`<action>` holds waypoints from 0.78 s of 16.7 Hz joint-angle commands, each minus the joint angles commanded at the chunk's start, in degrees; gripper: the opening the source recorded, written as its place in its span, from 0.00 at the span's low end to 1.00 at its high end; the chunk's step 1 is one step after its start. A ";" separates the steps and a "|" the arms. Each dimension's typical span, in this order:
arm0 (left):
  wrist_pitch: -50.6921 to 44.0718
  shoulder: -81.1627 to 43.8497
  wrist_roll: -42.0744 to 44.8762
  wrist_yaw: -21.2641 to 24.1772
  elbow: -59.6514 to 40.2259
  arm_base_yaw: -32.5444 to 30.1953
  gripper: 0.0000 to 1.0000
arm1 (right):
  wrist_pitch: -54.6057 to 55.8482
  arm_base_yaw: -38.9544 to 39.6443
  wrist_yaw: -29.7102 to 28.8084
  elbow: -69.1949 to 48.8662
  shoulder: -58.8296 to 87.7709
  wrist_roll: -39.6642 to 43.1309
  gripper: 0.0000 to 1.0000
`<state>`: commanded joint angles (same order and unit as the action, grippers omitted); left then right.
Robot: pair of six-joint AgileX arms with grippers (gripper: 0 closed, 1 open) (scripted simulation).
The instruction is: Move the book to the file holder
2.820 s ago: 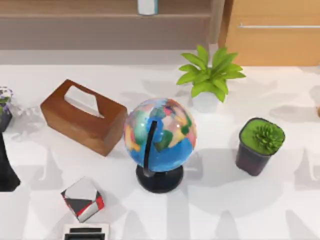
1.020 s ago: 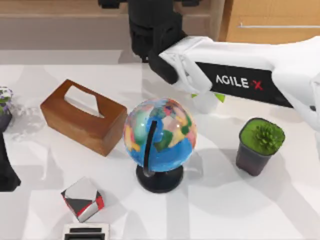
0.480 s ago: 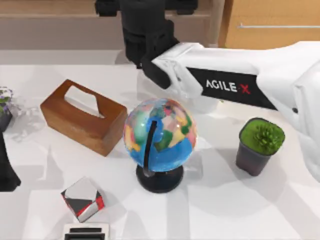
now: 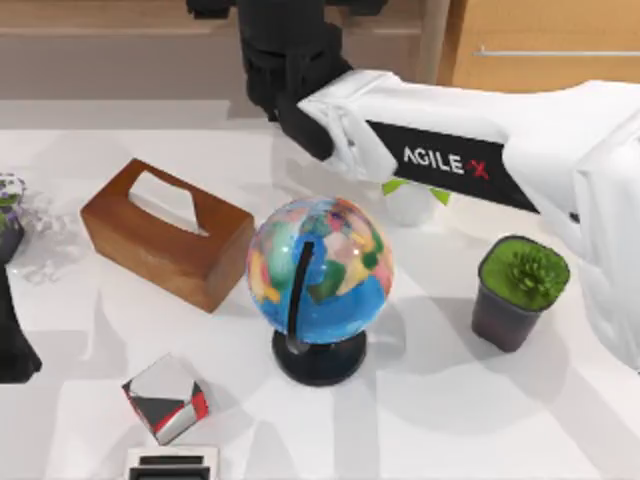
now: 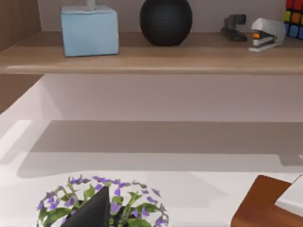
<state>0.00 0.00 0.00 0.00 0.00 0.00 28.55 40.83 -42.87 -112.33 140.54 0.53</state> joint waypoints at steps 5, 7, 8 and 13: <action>0.00 0.00 0.00 0.00 0.00 0.00 1.00 | 0.00 0.00 0.00 0.00 0.00 0.00 0.77; 0.00 0.00 0.00 0.00 0.00 0.00 1.00 | 0.00 0.00 0.00 0.00 0.00 0.00 0.62; 0.00 0.00 0.00 0.00 0.00 0.00 1.00 | 0.00 0.00 0.00 0.00 0.00 0.00 0.55; 0.00 0.00 0.00 0.00 0.00 0.00 1.00 | 0.00 0.00 0.00 0.00 0.00 0.00 0.17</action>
<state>0.00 0.00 0.00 0.00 0.00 0.00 28.55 40.83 -42.87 -112.33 140.54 0.53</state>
